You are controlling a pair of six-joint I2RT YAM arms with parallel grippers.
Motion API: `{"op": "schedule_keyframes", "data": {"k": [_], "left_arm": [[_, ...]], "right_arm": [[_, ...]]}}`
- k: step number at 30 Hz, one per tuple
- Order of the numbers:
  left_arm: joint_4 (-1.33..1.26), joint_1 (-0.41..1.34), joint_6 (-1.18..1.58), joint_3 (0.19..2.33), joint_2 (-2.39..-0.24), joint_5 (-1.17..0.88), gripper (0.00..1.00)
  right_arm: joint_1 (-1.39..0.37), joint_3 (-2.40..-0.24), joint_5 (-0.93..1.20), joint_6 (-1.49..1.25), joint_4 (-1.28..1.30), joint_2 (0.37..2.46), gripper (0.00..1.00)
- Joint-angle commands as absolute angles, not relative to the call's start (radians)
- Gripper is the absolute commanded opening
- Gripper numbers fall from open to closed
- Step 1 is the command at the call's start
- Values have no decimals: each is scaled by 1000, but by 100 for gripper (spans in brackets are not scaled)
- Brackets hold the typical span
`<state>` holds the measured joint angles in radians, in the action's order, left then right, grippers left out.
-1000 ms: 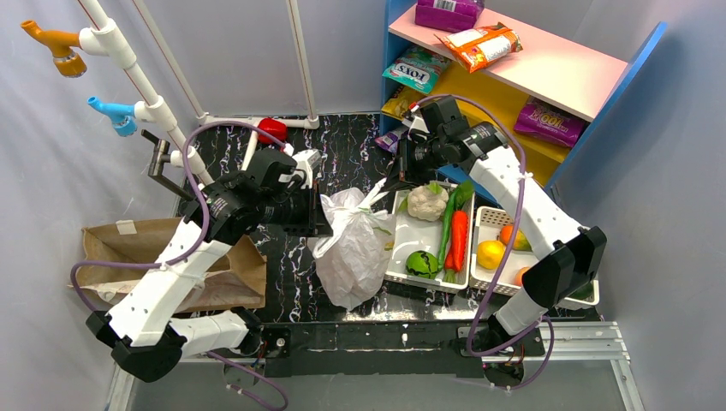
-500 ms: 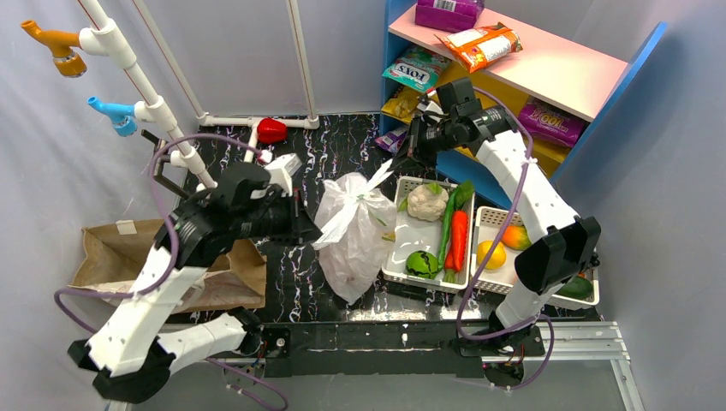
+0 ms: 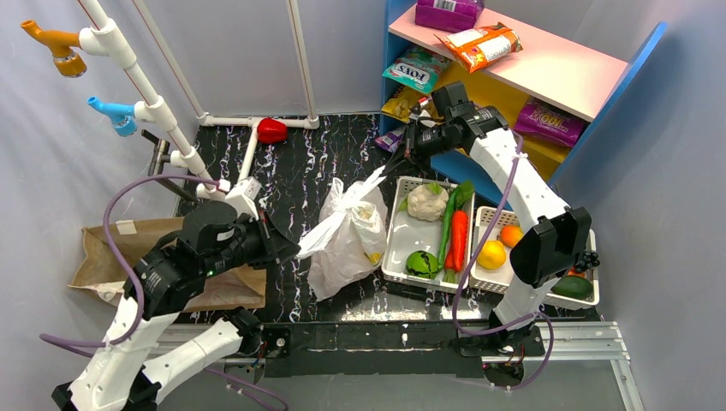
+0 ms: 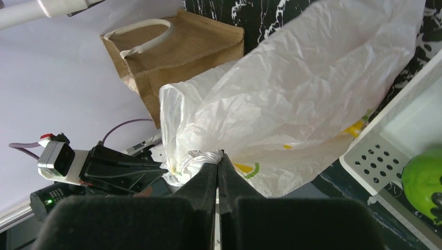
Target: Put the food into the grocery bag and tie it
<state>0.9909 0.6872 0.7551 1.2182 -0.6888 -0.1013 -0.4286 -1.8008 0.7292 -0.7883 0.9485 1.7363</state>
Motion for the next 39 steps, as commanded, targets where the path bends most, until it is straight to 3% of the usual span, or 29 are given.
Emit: {"op": "schedule_keyframes", "data": {"k": [1,6,16,19,30,34,37,38,39], "left_arm": [[1148,695,650,1332,-804,-20,0],[1130,684,430,1599,-1081,177,0],[999,479,266,1997,-1480,166,0],[973,454,252,2072,-1532,219,0],[819,320,204,2054,-1541,246,0],[778,313,196,1910,-1475,297,0],[788,312,236,1773,-1402,345,0],[814,308,265,1744,-1384,351,4],[841,307,289,1718,-1359,347,19]], "right_arm": [[-350,-1913,594,-730,734,1732,1],[-383,-2075,653,-759,679,1761,1],[-405,-2334,637,-837,593,1911,1],[-403,-2322,633,-853,527,1923,1],[-406,-2323,573,-884,345,2008,1],[-416,-2146,624,-864,300,1966,1],[-427,-2003,705,-874,328,1947,11],[-434,-1961,712,-872,355,1936,17],[-442,-1909,713,-870,376,1922,23]]}}
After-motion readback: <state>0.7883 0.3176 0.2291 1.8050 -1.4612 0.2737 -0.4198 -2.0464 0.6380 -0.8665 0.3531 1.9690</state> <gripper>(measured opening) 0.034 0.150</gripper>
